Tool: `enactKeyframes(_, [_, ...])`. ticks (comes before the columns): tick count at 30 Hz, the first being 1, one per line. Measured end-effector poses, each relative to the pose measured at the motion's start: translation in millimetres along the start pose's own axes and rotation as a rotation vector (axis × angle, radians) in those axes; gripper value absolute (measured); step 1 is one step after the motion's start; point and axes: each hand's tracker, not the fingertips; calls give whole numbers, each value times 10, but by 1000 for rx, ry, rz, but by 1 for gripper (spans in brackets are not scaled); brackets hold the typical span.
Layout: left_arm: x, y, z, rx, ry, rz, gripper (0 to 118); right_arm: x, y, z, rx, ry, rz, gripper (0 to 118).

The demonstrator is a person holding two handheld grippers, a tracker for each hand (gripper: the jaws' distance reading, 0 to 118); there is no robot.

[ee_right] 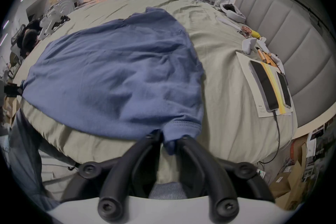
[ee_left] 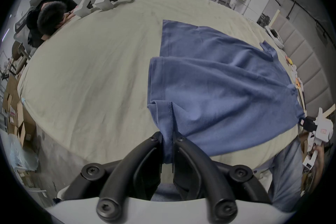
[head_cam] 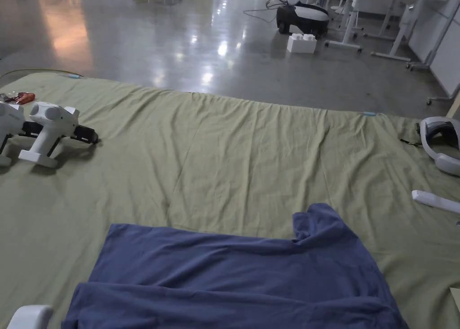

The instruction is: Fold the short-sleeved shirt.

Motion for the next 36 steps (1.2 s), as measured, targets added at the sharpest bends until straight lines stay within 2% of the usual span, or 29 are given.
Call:
enactKeyframes(1, [17, 28, 45, 7, 7, 9, 23, 0, 38, 48, 24, -14, -8, 41])
enactKeyframes(2, [37, 60, 81, 32, 35, 7, 39, -18, 116, 171, 67, -22, -16, 58])
enactKeyframes(3, [55, 89, 116, 58, 42, 1, 61, -22, 173, 243, 115, -18, -27, 69])
enactKeyframes(4, [76, 126, 149, 79, 38, -3, 68, -29, 225, 309, 163, -15, -44, 70])
enactKeyframes(7, [204, 311, 297, 201, 12, -18, 68, -86, 475, 514, 314, -22, -69, 73])
enactKeyframes(10, [395, 541, 427, 329, 14, -40, 68, -267, 759, 667, 469, -40, -44, 73])
enactKeyframes(15, [897, 888, 713, 617, 14, -96, 68, -690, 1225, 913, 721, 20, -46, 73])
enactKeyframes(20, [1137, 1062, 853, 813, 36, -94, 68, -1026, 1500, 1097, 887, -14, -29, 69])
enactKeyframes(23, [1208, 1117, 902, 867, 43, -78, 65, -1121, 1564, 1171, 967, 10, -84, 44])
enactKeyframes(25, [1252, 1108, 951, 914, 30, -70, 64, -1169, 1599, 1203, 973, -7, -110, 39])
enactKeyframes(26, [1269, 1098, 970, 934, 32, -71, 57, -1185, 1624, 1198, 967, -7, -113, 24])
enactKeyframes(27, [1285, 1093, 978, 946, 41, -78, 31, -1192, 1635, 1197, 965, -6, -122, 17])
enactKeyframes(28, [1309, 1086, 982, 969, 81, -85, 14, -1188, 1648, 1188, 956, 14, -125, 15])
enactKeyframes(30, [1347, 1046, 1032, 983, 64, -97, 11, -1207, 1675, 1159, 935, 22, -122, 12])
enactKeyframes(31, [1332, 1037, 1038, 987, 36, -105, 7, -1227, 1668, 1139, 930, 12, -119, 11])
enactKeyframes(33, [1340, 1020, 1019, 995, 67, -101, 3, -1232, 1655, 1122, 925, 9, -123, 9])
enactKeyframes(36, [1240, 1007, 988, 984, 57, -104, 2, -1227, 1645, 1097, 913, 16, -146, 9])
